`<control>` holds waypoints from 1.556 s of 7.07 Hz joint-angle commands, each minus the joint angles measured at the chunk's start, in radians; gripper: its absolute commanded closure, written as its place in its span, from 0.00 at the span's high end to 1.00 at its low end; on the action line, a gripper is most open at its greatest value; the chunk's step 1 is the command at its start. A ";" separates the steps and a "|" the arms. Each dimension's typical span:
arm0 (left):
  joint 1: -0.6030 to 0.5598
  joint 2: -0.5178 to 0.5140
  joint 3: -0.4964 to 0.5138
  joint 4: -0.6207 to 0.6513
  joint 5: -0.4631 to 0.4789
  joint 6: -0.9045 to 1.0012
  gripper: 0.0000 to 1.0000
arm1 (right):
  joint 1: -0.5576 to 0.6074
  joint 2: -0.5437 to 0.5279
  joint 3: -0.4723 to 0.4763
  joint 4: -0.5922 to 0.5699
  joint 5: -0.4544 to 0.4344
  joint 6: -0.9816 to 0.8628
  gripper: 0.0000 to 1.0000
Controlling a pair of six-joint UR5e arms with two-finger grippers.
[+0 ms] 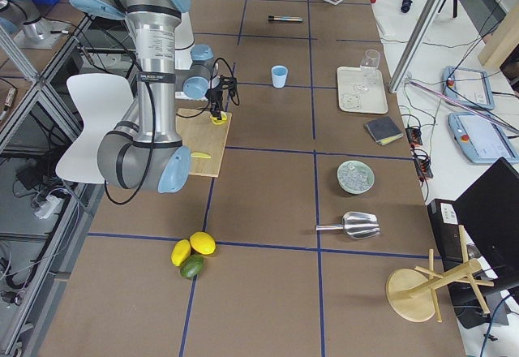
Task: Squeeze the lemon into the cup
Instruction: 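Close the right gripper on a yellow lemon slice on the board, then lift the lemon slice with the right gripper and carry it toward the cup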
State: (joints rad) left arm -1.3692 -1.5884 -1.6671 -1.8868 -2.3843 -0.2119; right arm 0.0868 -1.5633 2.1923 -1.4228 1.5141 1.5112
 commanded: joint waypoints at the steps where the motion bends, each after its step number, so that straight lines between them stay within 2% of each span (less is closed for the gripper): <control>1: -0.001 0.001 -0.006 -0.001 -0.001 -0.001 1.00 | 0.004 -0.030 0.044 -0.001 0.000 0.000 0.43; 4: -0.001 0.001 -0.006 -0.003 0.000 -0.001 1.00 | 0.048 -0.024 0.058 -0.002 0.035 0.000 0.44; 7: 0.001 -0.001 -0.006 -0.003 0.000 -0.001 1.00 | 0.177 0.028 0.058 -0.005 0.158 -0.012 0.48; 9: 0.001 -0.001 -0.008 -0.003 -0.001 -0.001 1.00 | 0.186 0.118 0.044 -0.019 0.163 -0.012 0.48; 11: 0.001 -0.001 -0.006 -0.003 0.000 -0.001 1.00 | 0.229 0.292 0.023 -0.166 0.166 -0.014 0.47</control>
State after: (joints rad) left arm -1.3683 -1.5892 -1.6739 -1.8899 -2.3843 -0.2132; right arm 0.2898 -1.3815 2.2319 -1.5046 1.6779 1.4983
